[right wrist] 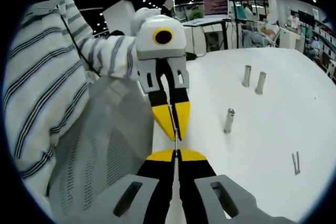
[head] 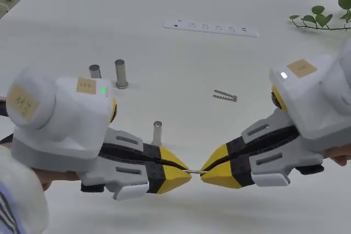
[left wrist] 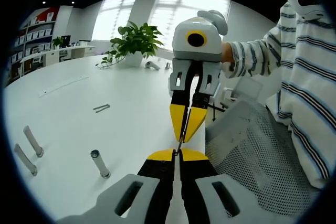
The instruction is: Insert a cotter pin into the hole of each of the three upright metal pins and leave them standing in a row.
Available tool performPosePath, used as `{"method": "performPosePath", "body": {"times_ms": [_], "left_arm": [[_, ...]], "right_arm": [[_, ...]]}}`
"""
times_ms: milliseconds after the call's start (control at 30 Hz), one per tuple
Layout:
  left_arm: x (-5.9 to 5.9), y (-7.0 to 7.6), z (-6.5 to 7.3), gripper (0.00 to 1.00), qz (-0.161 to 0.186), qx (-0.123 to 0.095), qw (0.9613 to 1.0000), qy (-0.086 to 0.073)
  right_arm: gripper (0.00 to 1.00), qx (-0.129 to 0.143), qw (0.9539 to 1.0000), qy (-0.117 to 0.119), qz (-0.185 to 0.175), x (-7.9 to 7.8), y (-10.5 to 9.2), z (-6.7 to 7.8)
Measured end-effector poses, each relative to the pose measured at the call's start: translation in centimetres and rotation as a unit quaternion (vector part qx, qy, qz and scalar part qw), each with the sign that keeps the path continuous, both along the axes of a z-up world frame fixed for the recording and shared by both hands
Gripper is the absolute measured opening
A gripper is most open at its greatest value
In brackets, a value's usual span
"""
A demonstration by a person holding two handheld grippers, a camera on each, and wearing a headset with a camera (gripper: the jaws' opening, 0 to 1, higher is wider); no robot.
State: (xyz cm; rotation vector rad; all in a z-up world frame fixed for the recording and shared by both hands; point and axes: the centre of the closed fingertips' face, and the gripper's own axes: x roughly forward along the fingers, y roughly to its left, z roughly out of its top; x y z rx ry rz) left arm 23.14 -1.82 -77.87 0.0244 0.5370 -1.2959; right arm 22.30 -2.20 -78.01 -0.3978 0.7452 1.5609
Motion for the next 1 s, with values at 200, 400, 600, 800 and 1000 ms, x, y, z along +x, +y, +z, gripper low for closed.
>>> {"method": "performPosePath", "body": {"times_ms": [200, 400, 600, 800, 1000], "left_arm": [[1.1, 0.8, -0.1, 0.05, 0.026, -0.001, 0.9996, 0.011], [2.5, 2.9, -1.9, 0.17, 0.067, 0.027, 0.9967, 0.037], [3.7, 4.5, -4.0, 0.19, 0.085, 0.062, 0.9935, 0.043], [5.5, 5.8, -5.5, 0.19, 0.119, 0.087, 0.9883, 0.039], [7.1, 6.0, -6.2, 0.19, 0.149, 0.089, 0.9845, 0.022]], "right_arm": [[0.03, -0.001, 1.0000, -0.008, -0.003, 1.1, 0.4, 0.2], [0.03, -0.006, 0.9995, -0.022, -0.022, 2.6, 0.9, -0.1], [0.03, -0.013, 0.9985, -0.011, -0.051, 3.8, 1.3, -0.6], [0.03, -0.028, 0.9970, -0.020, -0.069, 5.0, 1.6, -1.3], [0.03, -0.041, 0.9951, -0.024, -0.086, 6.0, 1.7, -2.2]]}}
